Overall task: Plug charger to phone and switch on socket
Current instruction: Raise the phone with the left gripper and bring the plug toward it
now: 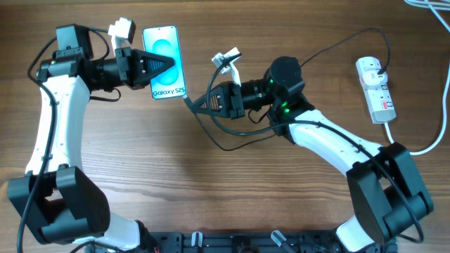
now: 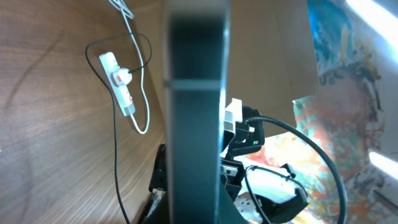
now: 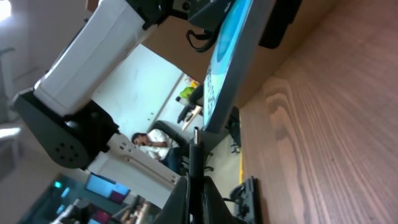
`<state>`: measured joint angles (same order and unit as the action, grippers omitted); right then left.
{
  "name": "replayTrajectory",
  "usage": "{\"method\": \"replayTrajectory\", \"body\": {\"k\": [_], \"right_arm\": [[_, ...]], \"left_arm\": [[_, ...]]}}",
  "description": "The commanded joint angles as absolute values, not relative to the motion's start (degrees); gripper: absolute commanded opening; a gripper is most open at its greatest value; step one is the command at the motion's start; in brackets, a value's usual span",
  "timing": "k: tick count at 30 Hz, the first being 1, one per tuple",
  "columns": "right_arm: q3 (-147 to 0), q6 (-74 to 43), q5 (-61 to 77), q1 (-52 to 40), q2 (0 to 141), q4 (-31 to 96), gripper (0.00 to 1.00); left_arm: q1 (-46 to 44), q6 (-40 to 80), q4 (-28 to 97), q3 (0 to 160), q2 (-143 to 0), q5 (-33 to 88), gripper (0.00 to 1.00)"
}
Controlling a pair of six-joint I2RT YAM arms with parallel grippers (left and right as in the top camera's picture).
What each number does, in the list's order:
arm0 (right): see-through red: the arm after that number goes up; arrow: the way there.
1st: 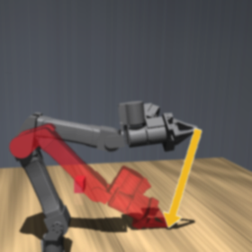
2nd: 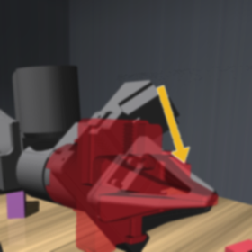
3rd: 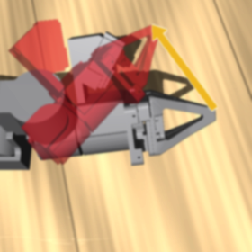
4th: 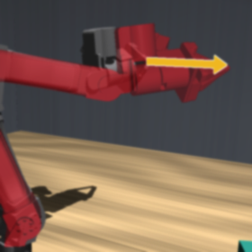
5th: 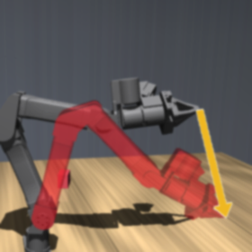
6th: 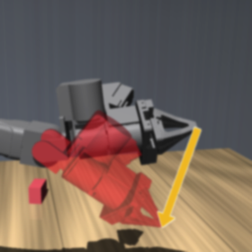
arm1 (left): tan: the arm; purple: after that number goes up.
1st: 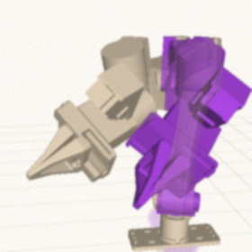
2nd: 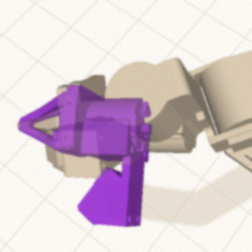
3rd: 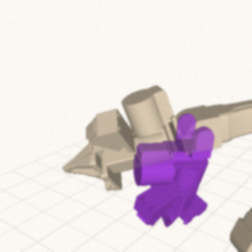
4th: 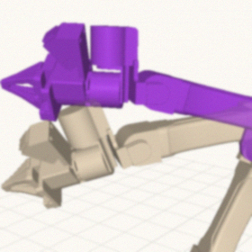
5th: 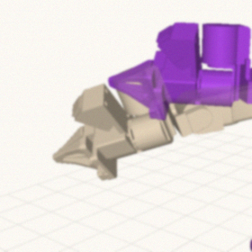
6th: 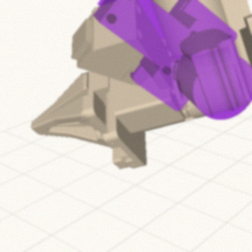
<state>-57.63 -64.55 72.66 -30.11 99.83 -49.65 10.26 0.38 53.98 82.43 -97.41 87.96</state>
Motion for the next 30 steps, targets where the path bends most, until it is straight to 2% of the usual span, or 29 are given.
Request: {"method": "replayTrajectory", "body": {"k": [1, 2, 4, 9, 16, 25, 30], "right_arm": [[-58.3, -68.9, 73.4, -31.7, 99.2, -50.4, 0.04], [-58.3, -69.0, 73.6, -31.9, 99.2, -50.4, 0.04], [-58.3, -69.0, 73.8, -31.9, 99.2, -50.3, 0.04], [-58.3, -69.0, 72.8, -32.0, 99.2, -50.3, 0.04], [-58.3, -68.9, 65.8, -30.7, 99.2, -50.1, 0.04], [-58.3, -69.0, 56.4, -30.8, 99.2, -49.6, 0.04], [-58.3, -69.0, 55.6, -30.8, 99.2, -49.7, 0.04]], "left_arm": [[10.9, 9.7, 49.2, 82.5, -96.3, 90.1, 0.04], [10.9, 14.3, 46.2, 82.5, -96.2, 88.3, 0.04], [10.2, 22.2, 43.5, 82.5, -96.0, 76.9, 0.04], [5.8, 29.1, 34.0, 82.5, -95.9, 75.7, 0.04], [4.9, 26.7, 28.4, 82.5, -95.9, 82.3, 0.04], [4.9, 26.2, 25.9, 82.5, -95.9, 83.3, 0.04], [4.6, 27.9, 24.1, 82.5, -95.9, 83.3, 0.04]]}}
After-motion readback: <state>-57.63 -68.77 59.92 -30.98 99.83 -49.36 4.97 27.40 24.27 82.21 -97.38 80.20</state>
